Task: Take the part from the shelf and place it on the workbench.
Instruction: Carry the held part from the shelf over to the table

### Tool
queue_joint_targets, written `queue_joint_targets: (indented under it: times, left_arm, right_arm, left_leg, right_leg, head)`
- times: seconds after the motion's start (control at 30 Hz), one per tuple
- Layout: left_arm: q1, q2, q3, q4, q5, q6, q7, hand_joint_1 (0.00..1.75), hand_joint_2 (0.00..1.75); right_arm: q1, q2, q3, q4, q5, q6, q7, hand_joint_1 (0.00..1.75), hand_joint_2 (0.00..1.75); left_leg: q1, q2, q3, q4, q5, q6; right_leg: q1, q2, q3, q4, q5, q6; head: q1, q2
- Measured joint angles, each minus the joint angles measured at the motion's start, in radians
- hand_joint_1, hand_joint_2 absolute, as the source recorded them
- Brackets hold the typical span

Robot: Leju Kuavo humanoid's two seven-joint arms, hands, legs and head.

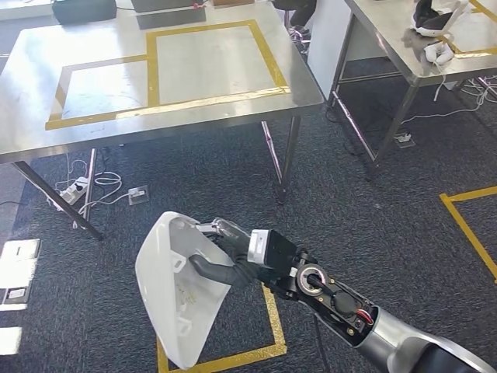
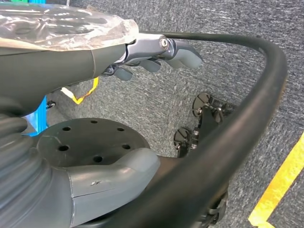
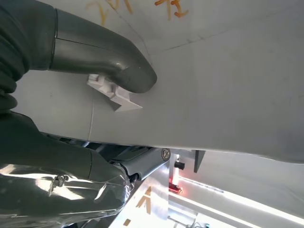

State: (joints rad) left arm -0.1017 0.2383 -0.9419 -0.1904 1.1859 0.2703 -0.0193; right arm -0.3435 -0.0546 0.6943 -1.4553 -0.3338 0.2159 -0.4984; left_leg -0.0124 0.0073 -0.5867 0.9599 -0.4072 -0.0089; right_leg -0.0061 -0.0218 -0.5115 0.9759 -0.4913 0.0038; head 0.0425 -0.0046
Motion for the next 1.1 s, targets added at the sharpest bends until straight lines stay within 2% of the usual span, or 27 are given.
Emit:
queue_joint_targets:
  times: [0.2, 0.37, 0.47, 0.53, 0.57, 0.63, 0.67, 0.7, 0.73, 0.77, 0.8, 0.83, 0.87, 0.93, 0.97, 1.0, 1.1]
  left_arm:
    - [0.0, 0.0, 0.0, 0.0, 0.003, -0.002, 0.002, 0.0, 1.75]
    - [0.0, 0.003, 0.0, 0.0, -0.002, -0.007, 0.002, 0.0, 1.75]
    - [0.0, 0.005, 0.0, 0.0, -0.003, -0.008, 0.002, 0.0, 1.75]
    - [0.0, 0.005, 0.0, 0.0, -0.003, -0.009, 0.002, 0.0, 1.75]
    - [0.0, 0.004, 0.0, 0.0, -0.003, -0.01, 0.003, 0.0, 1.75]
    - [0.001, 0.004, 0.0, 0.0, -0.003, -0.01, 0.004, 0.0, 1.75]
    - [0.002, 0.003, 0.0, 0.0, -0.003, -0.01, 0.005, 0.0, 1.75]
    - [0.004, 0.002, 0.0, 0.0, -0.003, -0.01, 0.005, 0.0, 1.75]
    - [0.006, 0.001, 0.0, 0.0, -0.003, -0.01, 0.005, 0.0, 1.75]
    - [0.007, 0.0, 0.0, 0.0, -0.003, -0.01, 0.005, 0.0, 1.75]
    - [0.008, 0.001, 0.0, 0.0, -0.002, -0.01, 0.006, 0.0, 1.75]
    - [0.007, 0.001, 0.0, 0.0, -0.002, -0.01, 0.006, 0.0, 1.75]
    - [0.005, 0.002, 0.0, 0.0, -0.002, -0.009, 0.006, 0.0, 1.75]
    - [0.003, 0.002, 0.0, 0.0, 0.0, -0.008, 0.005, 0.0, 1.75]
    - [0.003, 0.002, 0.0, 0.001, 0.0, -0.007, 0.005, 0.0, 1.75]
    - [0.002, 0.003, 0.0, 0.001, 0.0, -0.007, 0.004, 0.0, 1.75]
    - [-0.001, 0.006, 0.0, 0.001, -0.001, -0.005, 0.004, 0.0, 1.75]
  right_arm:
    - [0.0, 0.0, 0.0, 0.0, -0.002, 0.0, 0.001, 1.75, 1.75]
    - [0.0, 0.0, 0.0, 0.0, -0.002, -0.002, 0.001, 1.75, 1.75]
    - [0.0, 0.0, 0.0, 0.0, -0.002, -0.003, 0.001, 1.75, 1.75]
    - [-0.001, 0.0, -0.001, -0.001, -0.002, -0.003, 0.001, 1.75, 1.75]
    - [-0.001, 0.0, -0.001, -0.002, -0.002, -0.004, 0.002, 1.75, 1.75]
    - [0.003, 0.0, -0.001, -0.003, -0.002, -0.004, 0.004, 1.75, 1.75]
    - [0.006, 0.0, -0.001, -0.003, -0.002, -0.004, 0.004, 1.75, 1.75]
    - [0.008, 0.0, -0.001, -0.003, -0.002, -0.004, 0.005, 1.75, 1.75]
    - [0.01, 0.0, -0.001, -0.003, -0.002, -0.005, 0.006, 1.75, 1.75]
    - [0.011, 0.0, -0.001, -0.003, -0.002, -0.005, 0.006, 1.75, 1.75]
    - [0.012, -0.001, -0.001, -0.002, -0.002, -0.005, 0.006, 1.75, 1.75]
    - [0.013, -0.002, -0.001, -0.002, -0.003, -0.005, 0.007, 1.75, 1.75]
    - [0.015, -0.003, 0.0, -0.002, -0.003, -0.005, 0.007, 1.75, 1.75]
    - [0.016, -0.004, 0.0, -0.002, -0.004, -0.005, 0.008, 1.75, 1.75]
    - [0.016, -0.004, 0.0, -0.003, -0.005, -0.005, 0.007, 1.75, 1.75]
    - [0.015, -0.004, 0.0, -0.003, -0.005, -0.005, 0.007, 1.75, 1.75]
    - [0.013, -0.004, 0.0, -0.004, -0.006, -0.006, 0.008, 1.75, 1.75]
  left_leg:
    - [-0.001, 0.0, 0.0, 0.002, -0.002, 0.003]
    - [-0.005, 0.001, 0.0, 0.006, -0.01, 0.014]
    - [-0.001, -0.001, 0.013, -0.012, -0.016, 0.027]
    - [0.007, -0.002, 0.037, -0.028, -0.026, 0.041]
    - [0.009, -0.003, 0.047, -0.032, -0.032, 0.045]
    - [0.011, -0.005, 0.061, -0.032, -0.042, 0.045]
    - [0.013, -0.007, 0.071, -0.032, -0.049, 0.042]
    - [0.017, -0.009, 0.083, -0.031, -0.056, 0.035]
    - [0.021, -0.011, 0.098, -0.031, -0.065, 0.028]
    - [0.026, -0.012, 0.112, -0.03, -0.074, 0.019]
    - [0.03, -0.014, 0.126, -0.028, -0.082, 0.01]
    - [0.033, -0.017, 0.133, -0.024, -0.089, 0.0]
    - [0.034, -0.019, 0.135, -0.02, -0.094, -0.008]
    - [0.035, -0.02, 0.131, -0.009, -0.1, -0.024]
    - [0.035, -0.02, 0.13, -0.009, -0.1, -0.026]
    - [0.035, -0.02, 0.13, -0.009, -0.098, -0.025]
    - [0.032, -0.02, 0.131, -0.018, -0.086, -0.01]
  right_leg:
    - [-0.001, 0.0, 0.0, -0.001, 0.0, 0.001]
    - [-0.005, -0.001, 0.004, -0.004, -0.002, 0.007]
    - [-0.005, 0.0, 0.007, 0.012, 0.005, 0.018]
    - [-0.004, 0.009, -0.019, 0.07, -0.019, 0.025]
    - [-0.005, 0.014, -0.049, 0.124, -0.043, 0.026]
    - [-0.009, 0.018, -0.124, 0.249, -0.087, 0.035]
    - [-0.013, 0.018, -0.152, 0.284, -0.09, 0.041]
    - [-0.017, 0.018, -0.163, 0.284, -0.072, 0.049]
    - [-0.022, 0.018, -0.155, 0.245, -0.034, 0.057]
    - [-0.029, 0.018, -0.135, 0.177, 0.015, 0.066]
    - [-0.032, 0.02, -0.118, 0.118, 0.05, 0.074]
    - [-0.032, 0.021, -0.101, 0.067, 0.068, 0.071]
    - [-0.029, 0.022, -0.092, 0.042, 0.073, 0.061]
    - [-0.019, 0.023, -0.083, 0.036, 0.058, 0.03]
    - [-0.019, 0.024, -0.082, 0.04, 0.059, 0.022]
    - [-0.02, 0.024, -0.082, 0.039, 0.057, 0.02]
    - [-0.023, 0.026, -0.081, 0.033, 0.057, 0.02]
  head:
    - [0.0, 0.0]
    - [0.0, 0.0]
    - [0.001, 0.0]
    - [0.003, 0.0]
    - [0.005, 0.0]
    - [0.008, 0.0]
    - [0.008, 0.0]
    - [0.009, 0.0]
    - [0.009, 0.0]
    - [0.01, 0.0]
    - [0.01, 0.0]
    - [0.011, 0.0]
    - [0.01, 0.0]
    - [0.01, 0.0]
    - [0.008, 0.0]
    - [0.007, 0.0]
    - [0.002, 0.0]
